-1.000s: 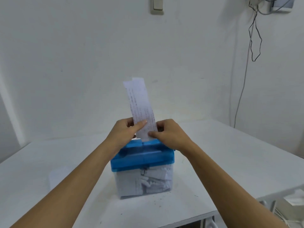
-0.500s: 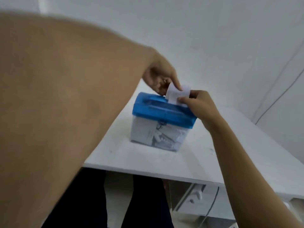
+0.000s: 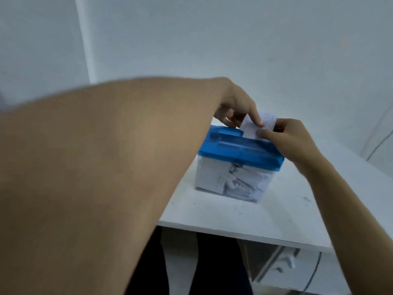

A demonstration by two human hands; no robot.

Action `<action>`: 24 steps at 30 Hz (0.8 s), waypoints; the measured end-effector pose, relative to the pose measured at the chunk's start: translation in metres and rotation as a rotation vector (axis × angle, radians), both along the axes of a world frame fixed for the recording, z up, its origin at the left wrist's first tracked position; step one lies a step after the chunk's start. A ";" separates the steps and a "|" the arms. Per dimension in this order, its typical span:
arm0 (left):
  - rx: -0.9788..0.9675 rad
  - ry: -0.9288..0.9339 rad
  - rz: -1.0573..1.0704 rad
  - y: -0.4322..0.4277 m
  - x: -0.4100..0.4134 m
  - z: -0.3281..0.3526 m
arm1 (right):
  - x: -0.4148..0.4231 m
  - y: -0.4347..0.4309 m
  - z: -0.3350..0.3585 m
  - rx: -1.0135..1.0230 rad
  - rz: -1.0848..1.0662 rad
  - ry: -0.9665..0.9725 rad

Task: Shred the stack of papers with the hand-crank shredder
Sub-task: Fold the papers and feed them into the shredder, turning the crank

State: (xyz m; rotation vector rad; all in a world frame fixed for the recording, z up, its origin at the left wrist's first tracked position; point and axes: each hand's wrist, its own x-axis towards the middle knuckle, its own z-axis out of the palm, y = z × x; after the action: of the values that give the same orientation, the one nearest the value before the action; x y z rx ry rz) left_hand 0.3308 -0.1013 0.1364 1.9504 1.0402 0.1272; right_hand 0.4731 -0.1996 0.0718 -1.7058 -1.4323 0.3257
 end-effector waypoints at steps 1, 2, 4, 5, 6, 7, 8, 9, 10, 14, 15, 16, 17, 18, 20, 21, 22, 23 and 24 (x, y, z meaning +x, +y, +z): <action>0.036 -0.034 -0.011 0.001 0.003 -0.007 | 0.001 -0.002 0.000 0.005 0.008 -0.018; 0.090 -0.069 -0.012 0.004 0.002 -0.015 | 0.000 -0.002 -0.001 0.012 0.021 -0.040; 0.162 -0.148 -0.008 0.008 -0.004 -0.030 | 0.003 -0.004 -0.001 0.032 0.031 -0.083; 0.213 -0.176 -0.013 0.008 -0.007 -0.036 | 0.004 -0.005 -0.002 0.039 0.041 -0.102; 0.276 -0.199 -0.031 0.006 -0.008 -0.038 | 0.007 -0.008 -0.001 0.042 0.049 -0.117; 0.327 -0.212 -0.048 0.006 -0.011 -0.040 | 0.008 -0.009 -0.001 0.038 0.059 -0.130; 0.363 -0.221 -0.062 0.004 -0.012 -0.040 | 0.010 -0.010 0.000 0.031 0.059 -0.147; 0.388 -0.223 -0.066 0.002 -0.014 -0.042 | 0.012 -0.011 0.000 0.023 0.062 -0.168; 0.408 -0.229 -0.065 0.002 -0.016 -0.044 | 0.013 -0.012 -0.001 0.020 0.063 -0.183; 0.459 -0.238 -0.025 0.003 -0.015 -0.051 | 0.019 -0.012 -0.005 0.029 0.035 -0.186; 0.459 -0.243 -0.025 0.002 -0.014 -0.051 | 0.019 -0.011 -0.006 0.027 0.026 -0.185; 0.459 -0.245 -0.031 0.002 -0.015 -0.050 | 0.019 -0.010 -0.007 0.032 0.019 -0.182; 0.456 -0.252 -0.037 0.001 -0.015 -0.049 | 0.018 -0.009 -0.007 0.043 0.010 -0.182; 0.452 -0.258 -0.045 0.001 -0.016 -0.050 | 0.018 -0.008 -0.009 0.056 0.000 -0.186; 0.458 -0.251 -0.066 0.001 -0.016 -0.050 | 0.019 -0.006 -0.010 0.075 -0.015 -0.192; 0.466 -0.244 -0.072 0.002 -0.016 -0.050 | 0.020 -0.006 -0.010 0.073 -0.015 -0.195; 0.473 -0.242 -0.078 0.003 -0.016 -0.051 | 0.020 -0.006 -0.010 0.070 -0.012 -0.197; 0.477 -0.244 -0.084 0.004 -0.016 -0.051 | 0.021 -0.006 -0.011 0.068 -0.012 -0.196; 0.476 -0.245 -0.088 0.004 -0.017 -0.050 | 0.022 -0.006 -0.011 0.064 -0.011 -0.195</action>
State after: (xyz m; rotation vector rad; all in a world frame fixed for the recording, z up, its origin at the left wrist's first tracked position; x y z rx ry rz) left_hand 0.3140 -0.0976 0.0862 2.3280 0.8085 0.5951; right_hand 0.4947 -0.2055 0.0606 -1.7301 -1.5562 0.1084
